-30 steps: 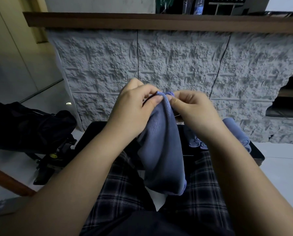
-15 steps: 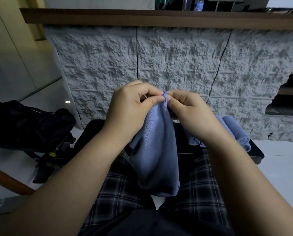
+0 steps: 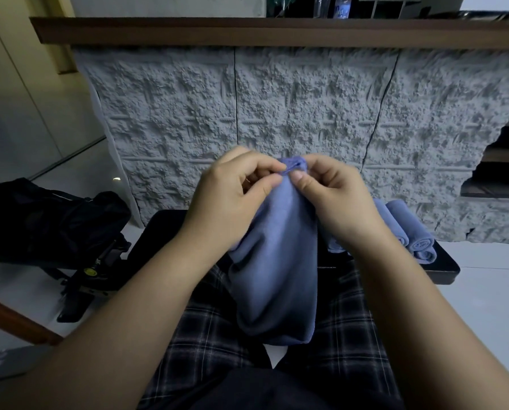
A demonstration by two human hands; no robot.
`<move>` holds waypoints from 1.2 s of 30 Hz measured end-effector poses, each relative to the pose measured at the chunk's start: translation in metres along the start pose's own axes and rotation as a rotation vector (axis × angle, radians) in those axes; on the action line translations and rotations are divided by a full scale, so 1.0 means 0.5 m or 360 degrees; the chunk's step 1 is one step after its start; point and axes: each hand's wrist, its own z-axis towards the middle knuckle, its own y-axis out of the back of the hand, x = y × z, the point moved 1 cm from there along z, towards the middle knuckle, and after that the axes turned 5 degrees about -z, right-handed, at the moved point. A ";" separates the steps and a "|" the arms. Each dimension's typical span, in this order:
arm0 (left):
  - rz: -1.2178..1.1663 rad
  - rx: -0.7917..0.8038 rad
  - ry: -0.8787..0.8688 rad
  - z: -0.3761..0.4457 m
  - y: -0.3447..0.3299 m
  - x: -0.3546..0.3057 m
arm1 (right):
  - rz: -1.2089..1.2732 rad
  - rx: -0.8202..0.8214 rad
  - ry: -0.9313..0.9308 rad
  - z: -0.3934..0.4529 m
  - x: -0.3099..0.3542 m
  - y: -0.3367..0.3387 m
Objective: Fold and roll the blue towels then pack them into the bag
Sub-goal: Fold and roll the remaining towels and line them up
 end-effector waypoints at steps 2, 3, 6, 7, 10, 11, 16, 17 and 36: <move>0.0270 0.0215 0.0013 -0.011 0.002 0.020 | 0.0090 -0.0131 -0.0040 0.003 -0.002 0.014; 0.0514 0.0305 -0.0014 -0.015 0.005 0.036 | 0.0125 -0.0174 -0.0063 0.004 -0.005 0.021; 0.1103 0.0463 -0.0124 -0.017 0.024 0.085 | 0.0105 -0.0231 -0.0107 0.009 -0.019 0.045; 0.1146 0.0452 -0.0123 -0.013 0.034 0.095 | -0.0010 -0.0275 -0.0128 0.010 -0.026 0.054; 0.1086 0.0286 -0.0235 0.018 0.057 0.100 | -0.0519 -0.0575 -0.0194 0.012 -0.051 0.075; 0.1051 0.0257 -0.0283 0.029 0.058 0.098 | -0.0639 -0.0652 -0.0200 0.014 -0.058 0.078; 0.0646 0.0383 -0.0140 0.031 0.034 0.126 | -0.0865 -0.0448 -0.0410 0.026 -0.106 0.083; 0.0452 0.0333 -0.0029 0.020 0.026 0.133 | -0.0823 -0.0388 -0.0469 0.026 -0.120 0.086; 0.0768 0.0263 0.0836 0.004 -0.075 0.406 | -0.0784 -0.0080 -0.0942 0.080 -0.403 0.040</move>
